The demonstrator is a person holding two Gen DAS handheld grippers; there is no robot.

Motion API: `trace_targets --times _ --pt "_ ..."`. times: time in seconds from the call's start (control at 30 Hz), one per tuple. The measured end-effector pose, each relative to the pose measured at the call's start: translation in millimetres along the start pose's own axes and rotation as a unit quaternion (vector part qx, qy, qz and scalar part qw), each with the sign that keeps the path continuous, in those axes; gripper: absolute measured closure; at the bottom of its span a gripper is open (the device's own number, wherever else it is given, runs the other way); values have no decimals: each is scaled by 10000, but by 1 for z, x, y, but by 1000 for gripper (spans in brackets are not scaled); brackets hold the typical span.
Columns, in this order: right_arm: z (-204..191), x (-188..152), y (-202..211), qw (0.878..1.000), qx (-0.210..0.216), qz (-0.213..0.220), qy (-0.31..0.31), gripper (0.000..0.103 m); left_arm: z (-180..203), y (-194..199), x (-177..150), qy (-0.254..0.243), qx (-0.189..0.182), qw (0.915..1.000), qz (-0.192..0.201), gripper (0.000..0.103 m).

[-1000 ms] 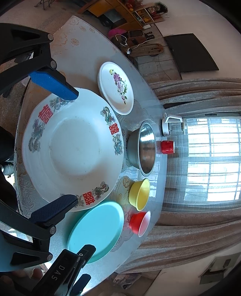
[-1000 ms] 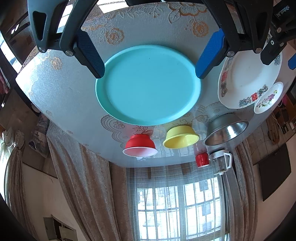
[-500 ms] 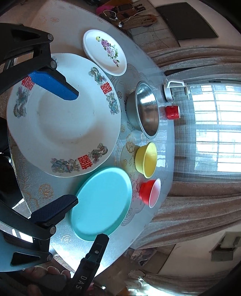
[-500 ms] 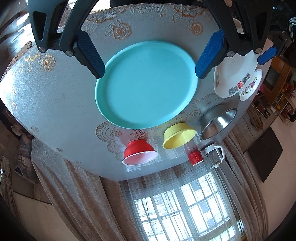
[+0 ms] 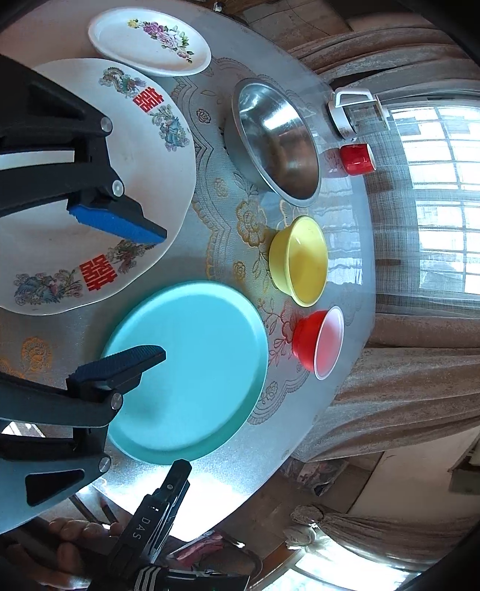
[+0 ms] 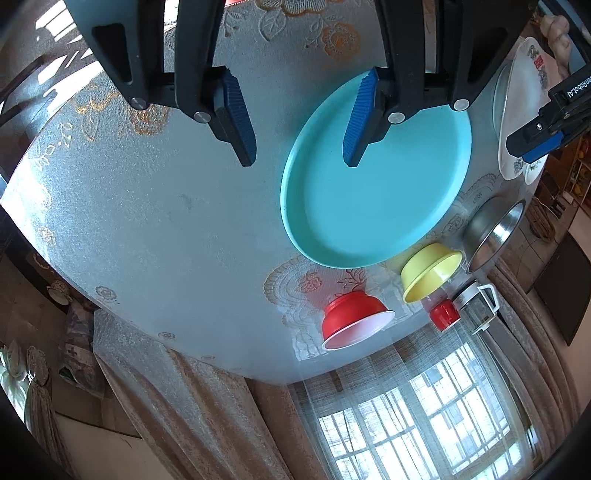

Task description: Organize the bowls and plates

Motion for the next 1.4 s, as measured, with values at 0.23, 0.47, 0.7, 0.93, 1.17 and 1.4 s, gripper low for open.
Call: trace_targets --times 0.23,0.47,0.7,0.93,1.17,1.4 --pt "3 2 -14 9999 -60 -107 96 70 -1 -34 18 38 -142 9991 -409 76" --pt "0 3 -20 9994 -80 -147 291 76 1 -67 23 -306 23 9970 -712 88" --pt "-2 6 -25 9993 -119 -118 330 91 -7 -76 25 -452 209 9962 -718 97" --pt "-17 10 -33 9992 140 -191 330 91 -24 -75 32 -285 278 9968 -692 97" --pt "-37 7 -42 9981 27 -140 593 91 -33 -76 27 -242 323 9968 -691 97" --pt "-40 7 -44 9978 -92 -102 652 89 -45 -54 24 260 217 9985 -421 97"
Point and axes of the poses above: each gripper's, at about its wrist camera, not at the fingertips, and y roughly against the way its jaws point, z to its right, x to its top, the point moved 3 cm from there along -y, roughly the way its jaws point, and after that the axes turned 6 degrees about z, right-handed, at the moved point
